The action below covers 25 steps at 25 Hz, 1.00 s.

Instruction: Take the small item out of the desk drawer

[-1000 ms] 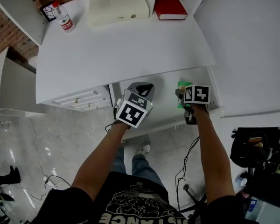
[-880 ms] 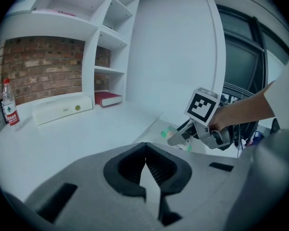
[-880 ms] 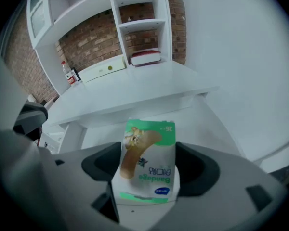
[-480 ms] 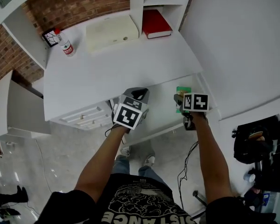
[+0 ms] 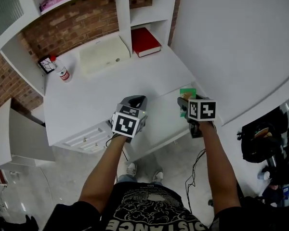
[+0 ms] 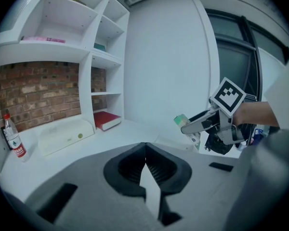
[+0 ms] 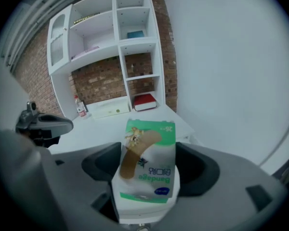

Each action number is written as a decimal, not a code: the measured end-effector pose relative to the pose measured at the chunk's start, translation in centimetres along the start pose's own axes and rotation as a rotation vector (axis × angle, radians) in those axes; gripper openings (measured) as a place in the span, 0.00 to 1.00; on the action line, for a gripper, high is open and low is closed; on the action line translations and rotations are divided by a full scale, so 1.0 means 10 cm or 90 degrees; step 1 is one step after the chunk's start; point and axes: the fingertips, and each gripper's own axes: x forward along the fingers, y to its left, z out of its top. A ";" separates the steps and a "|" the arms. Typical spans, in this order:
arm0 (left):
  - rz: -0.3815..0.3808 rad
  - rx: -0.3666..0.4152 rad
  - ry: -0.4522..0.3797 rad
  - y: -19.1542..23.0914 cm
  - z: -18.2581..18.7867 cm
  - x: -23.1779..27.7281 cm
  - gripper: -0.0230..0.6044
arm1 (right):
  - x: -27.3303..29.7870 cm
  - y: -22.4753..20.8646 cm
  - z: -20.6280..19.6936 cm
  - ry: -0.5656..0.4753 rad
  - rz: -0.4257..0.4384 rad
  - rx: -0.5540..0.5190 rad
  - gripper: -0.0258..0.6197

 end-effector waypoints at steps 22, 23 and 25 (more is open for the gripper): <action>-0.099 0.109 -0.089 -0.50 0.99 0.30 0.05 | -1.24 -0.36 0.62 -0.239 -0.113 0.006 0.58; -0.102 0.114 -0.092 -0.52 1.02 0.31 0.05 | -1.30 -0.37 0.64 -0.252 -0.118 0.007 0.58; -0.103 0.118 -0.102 -0.53 1.07 0.31 0.05 | -1.41 -0.39 0.66 -0.273 -0.132 0.005 0.58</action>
